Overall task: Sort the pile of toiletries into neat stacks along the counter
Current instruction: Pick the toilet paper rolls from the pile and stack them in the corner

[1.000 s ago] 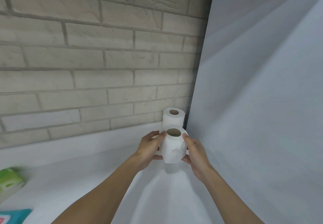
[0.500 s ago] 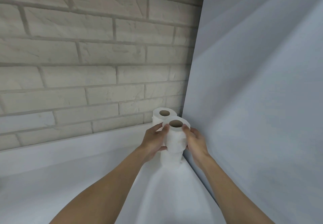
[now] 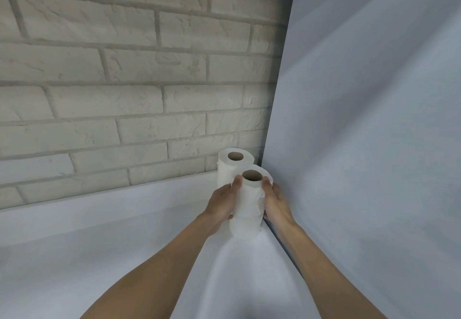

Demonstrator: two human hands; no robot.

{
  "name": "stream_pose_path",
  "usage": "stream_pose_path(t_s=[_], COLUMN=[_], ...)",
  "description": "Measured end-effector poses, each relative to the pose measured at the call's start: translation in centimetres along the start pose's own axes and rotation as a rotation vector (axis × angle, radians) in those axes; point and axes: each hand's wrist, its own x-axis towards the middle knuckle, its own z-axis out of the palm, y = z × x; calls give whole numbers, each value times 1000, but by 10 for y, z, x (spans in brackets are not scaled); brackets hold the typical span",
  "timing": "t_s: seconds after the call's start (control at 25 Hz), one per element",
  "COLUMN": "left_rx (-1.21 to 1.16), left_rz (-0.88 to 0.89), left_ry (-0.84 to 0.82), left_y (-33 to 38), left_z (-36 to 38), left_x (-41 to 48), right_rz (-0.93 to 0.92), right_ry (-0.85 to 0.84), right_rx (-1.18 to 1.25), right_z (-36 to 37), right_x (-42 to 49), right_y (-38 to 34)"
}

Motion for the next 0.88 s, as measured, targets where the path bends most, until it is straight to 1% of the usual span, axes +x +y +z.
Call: stream_pose_path(t_s=[0.12, 0.24, 0.4, 0.52, 0.64, 0.8, 0.88], left_rx=[3, 3, 7, 8, 62, 131, 143], left_rz=[-49, -58, -90, -82, -44, -8, 25], left_ry=[-13, -25, -42, -57, -27, 10, 35], left_y=[-4, -6, -3, 2, 1, -13, -22], left_z=[5, 5, 6, 3, -5, -25, -41], left_x=[2, 4, 0, -6, -17, -27, -42], right_rz=[-7, -7, 37, 22, -26, -28, -56], right_ry=[-88, -94, -122, -125, -28, 211, 251], right_rx=[7, 7, -1, 4, -13, 32, 33], right_z=[0, 0, -1, -4, -7, -9, -4], right_x=[3, 3, -1, -8, -21, -41, -56], right_y=[4, 1, -2, -7, -16, -21, -23])
